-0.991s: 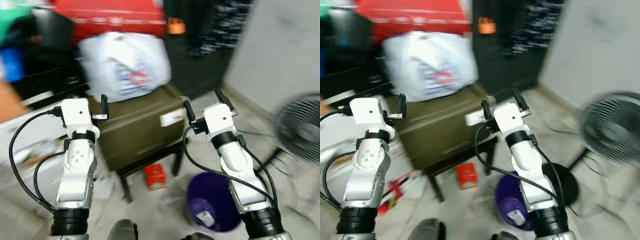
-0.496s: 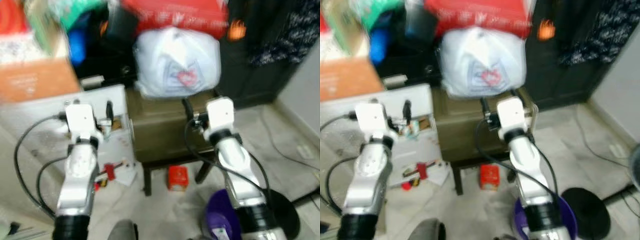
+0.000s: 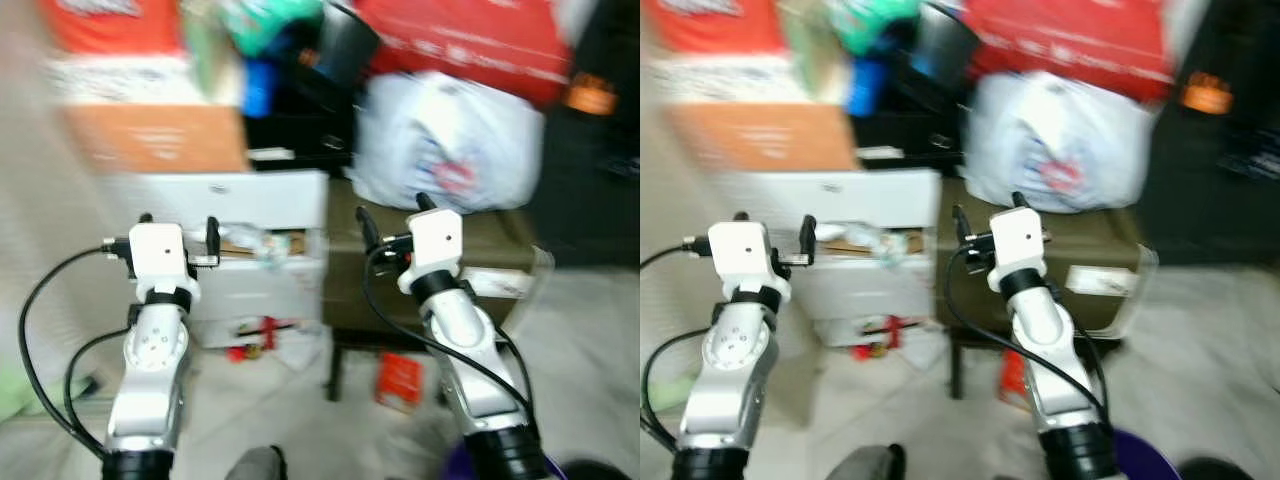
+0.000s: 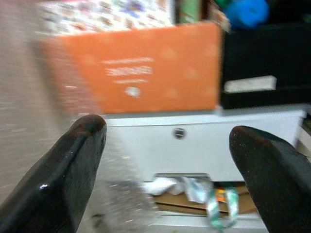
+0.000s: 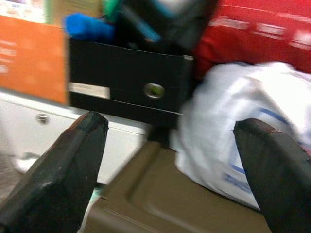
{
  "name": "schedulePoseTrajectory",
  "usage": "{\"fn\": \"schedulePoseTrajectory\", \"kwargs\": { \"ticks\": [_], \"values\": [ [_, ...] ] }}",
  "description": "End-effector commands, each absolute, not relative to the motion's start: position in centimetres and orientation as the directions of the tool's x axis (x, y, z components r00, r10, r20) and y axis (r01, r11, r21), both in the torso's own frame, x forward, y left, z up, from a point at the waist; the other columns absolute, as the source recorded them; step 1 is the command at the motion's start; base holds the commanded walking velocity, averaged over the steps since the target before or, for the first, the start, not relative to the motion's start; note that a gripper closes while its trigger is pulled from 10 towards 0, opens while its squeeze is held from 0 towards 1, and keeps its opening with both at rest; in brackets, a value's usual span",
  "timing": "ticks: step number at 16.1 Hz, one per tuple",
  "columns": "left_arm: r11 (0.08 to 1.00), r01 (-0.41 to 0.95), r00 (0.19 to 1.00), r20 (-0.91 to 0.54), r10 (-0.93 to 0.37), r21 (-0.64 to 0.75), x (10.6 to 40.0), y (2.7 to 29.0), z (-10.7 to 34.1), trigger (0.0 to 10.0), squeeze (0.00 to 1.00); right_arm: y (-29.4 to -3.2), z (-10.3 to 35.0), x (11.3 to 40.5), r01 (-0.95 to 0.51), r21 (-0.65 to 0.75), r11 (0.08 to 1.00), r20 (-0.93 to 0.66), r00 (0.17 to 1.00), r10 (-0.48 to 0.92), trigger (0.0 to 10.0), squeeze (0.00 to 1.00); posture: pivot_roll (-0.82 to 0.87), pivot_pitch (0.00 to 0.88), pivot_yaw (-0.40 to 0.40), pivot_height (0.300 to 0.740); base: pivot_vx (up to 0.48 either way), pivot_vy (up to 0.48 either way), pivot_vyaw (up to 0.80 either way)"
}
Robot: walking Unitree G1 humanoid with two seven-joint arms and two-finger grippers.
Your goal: Clean up the room
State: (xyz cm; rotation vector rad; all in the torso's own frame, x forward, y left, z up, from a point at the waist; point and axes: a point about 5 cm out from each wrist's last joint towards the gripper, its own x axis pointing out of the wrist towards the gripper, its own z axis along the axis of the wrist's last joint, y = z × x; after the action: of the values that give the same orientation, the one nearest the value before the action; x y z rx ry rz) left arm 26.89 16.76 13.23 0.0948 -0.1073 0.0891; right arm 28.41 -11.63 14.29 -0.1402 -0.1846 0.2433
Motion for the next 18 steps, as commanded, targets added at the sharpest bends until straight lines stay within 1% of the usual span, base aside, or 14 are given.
{"fn": "schedulePoseTrajectory", "kwargs": {
  "ticks": [1,12,18],
  "values": [
    [0.99,-0.08,0.991,0.117,0.067,0.112,26.8,16.7,13.5,10.0,0.0,-11.8,14.6,28.4,-0.22,-0.158,0.963,0.165,0.955,0.246,10.0,0.0,0.0,0.0,-0.011,0.74,0.0,0.0,0.78],
    [0.986,-0.09,0.991,0.112,0.074,0.143,26.9,16.5,13.7,10.0,0.0,-11.8,15.0,29.2,-0.21,-0.177,0.962,0.174,0.955,0.241,10.0,0.0,0.01,0.0,-0.019,0.74,0.0,0.0,0.78],
    [0.983,-0.103,0.988,0.133,0.082,0.155,27.3,16.8,14.2,10.0,0.0,-11.3,15.7,29.8,-0.208,-0.185,0.961,0.198,0.949,0.244,10.0,0.0,0.03,0.0,-0.005,0.74,0.0,0.0,0.78]
  ]
}}
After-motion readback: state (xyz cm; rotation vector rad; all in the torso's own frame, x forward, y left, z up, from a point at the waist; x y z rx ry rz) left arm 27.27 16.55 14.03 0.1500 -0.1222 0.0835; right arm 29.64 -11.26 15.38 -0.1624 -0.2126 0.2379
